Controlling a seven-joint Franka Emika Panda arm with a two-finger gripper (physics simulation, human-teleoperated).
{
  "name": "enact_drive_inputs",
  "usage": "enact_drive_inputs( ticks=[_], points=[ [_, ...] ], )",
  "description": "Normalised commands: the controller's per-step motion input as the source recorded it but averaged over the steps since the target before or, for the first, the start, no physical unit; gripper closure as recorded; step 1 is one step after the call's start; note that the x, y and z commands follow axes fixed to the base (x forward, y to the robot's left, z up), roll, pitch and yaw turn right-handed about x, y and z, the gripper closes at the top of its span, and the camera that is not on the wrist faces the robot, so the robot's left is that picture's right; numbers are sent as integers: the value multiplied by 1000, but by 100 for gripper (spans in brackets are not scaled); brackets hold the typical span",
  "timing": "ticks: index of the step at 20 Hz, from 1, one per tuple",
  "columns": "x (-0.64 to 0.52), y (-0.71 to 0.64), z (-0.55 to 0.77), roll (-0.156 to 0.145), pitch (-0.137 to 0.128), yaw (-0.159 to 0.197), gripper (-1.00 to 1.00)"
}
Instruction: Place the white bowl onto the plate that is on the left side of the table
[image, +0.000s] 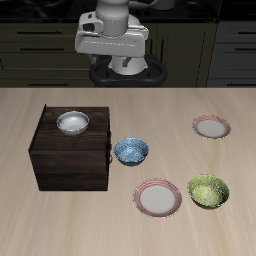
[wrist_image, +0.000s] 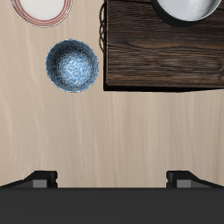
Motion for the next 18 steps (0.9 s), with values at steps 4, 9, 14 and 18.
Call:
enact_drive_inputs(
  ticks=[4,9,14,18],
  points=[
    [241,-347,168,4,-31,27,-100],
    [209,-298,139,15,-20,19,-100],
    [232,-218,78,14,-17,-16,-100],
    [182,-74,-18,29,-8,10,-100]
  ],
)
